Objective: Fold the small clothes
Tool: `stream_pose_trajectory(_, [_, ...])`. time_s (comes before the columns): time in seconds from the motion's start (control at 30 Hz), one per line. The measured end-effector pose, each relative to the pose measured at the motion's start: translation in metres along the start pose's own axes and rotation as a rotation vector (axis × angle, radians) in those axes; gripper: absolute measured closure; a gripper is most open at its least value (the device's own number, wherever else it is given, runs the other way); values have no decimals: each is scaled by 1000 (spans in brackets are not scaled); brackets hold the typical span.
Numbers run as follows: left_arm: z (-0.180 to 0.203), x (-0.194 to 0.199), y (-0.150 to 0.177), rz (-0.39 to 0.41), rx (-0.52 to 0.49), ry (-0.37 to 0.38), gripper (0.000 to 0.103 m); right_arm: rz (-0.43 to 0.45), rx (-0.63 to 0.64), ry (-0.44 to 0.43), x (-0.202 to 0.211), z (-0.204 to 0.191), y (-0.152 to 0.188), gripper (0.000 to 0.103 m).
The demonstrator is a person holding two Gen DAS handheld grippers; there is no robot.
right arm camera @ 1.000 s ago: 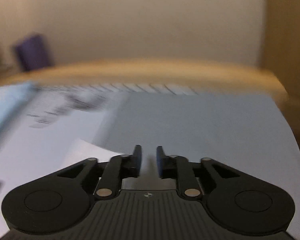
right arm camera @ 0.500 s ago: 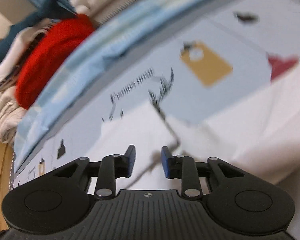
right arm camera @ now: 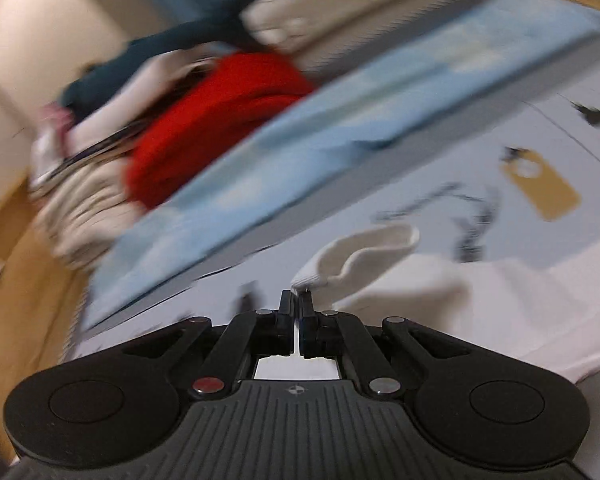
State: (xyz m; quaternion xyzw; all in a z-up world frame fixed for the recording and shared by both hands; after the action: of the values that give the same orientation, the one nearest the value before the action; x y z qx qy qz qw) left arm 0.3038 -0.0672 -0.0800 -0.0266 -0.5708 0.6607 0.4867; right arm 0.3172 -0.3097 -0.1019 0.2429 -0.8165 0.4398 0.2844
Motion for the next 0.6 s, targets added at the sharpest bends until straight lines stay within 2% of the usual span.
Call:
stream_pose_trajectory(0.1, [16,-6,0,33,-37,26,51,-12,24,-79,19,-30,19,102])
stream_pose_trajectory(0.27, [18,-25,7,23,-77,-32,52,-62,48,-124,17,-46,37,102])
stream_pose_trajectory(0.43, [19,-36,7,34,-79,3,53,-104,67,-159,17,-54,41,102])
stream_pose_trajectory(0.5, [21,-40,5,30,-100,-15,55,-120,74,-150,12,-55,43,102])
stream_pose_trajectory(0.57, [21,-45,5,23,-103,-36,74,-131,79,-141,9,-56,44,102])
stream_pose_trajectory(0.6, [21,-47,4,16,-98,-40,90,-130,87,-139,8,-57,45,102])
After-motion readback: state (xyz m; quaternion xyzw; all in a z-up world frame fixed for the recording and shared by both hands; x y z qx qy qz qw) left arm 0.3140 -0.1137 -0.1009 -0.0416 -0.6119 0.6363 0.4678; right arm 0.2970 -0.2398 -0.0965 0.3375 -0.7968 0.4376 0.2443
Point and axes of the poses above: each gripper's, at about its wrist camera, not at the fingertips, and x roughly against the way its jaws point, z to its right, y to its underside, the point moved 6 cm from there along -x, roughly the way its jaws point, and after that the axes turned 11 degrees about y, right-handed, at the moved point
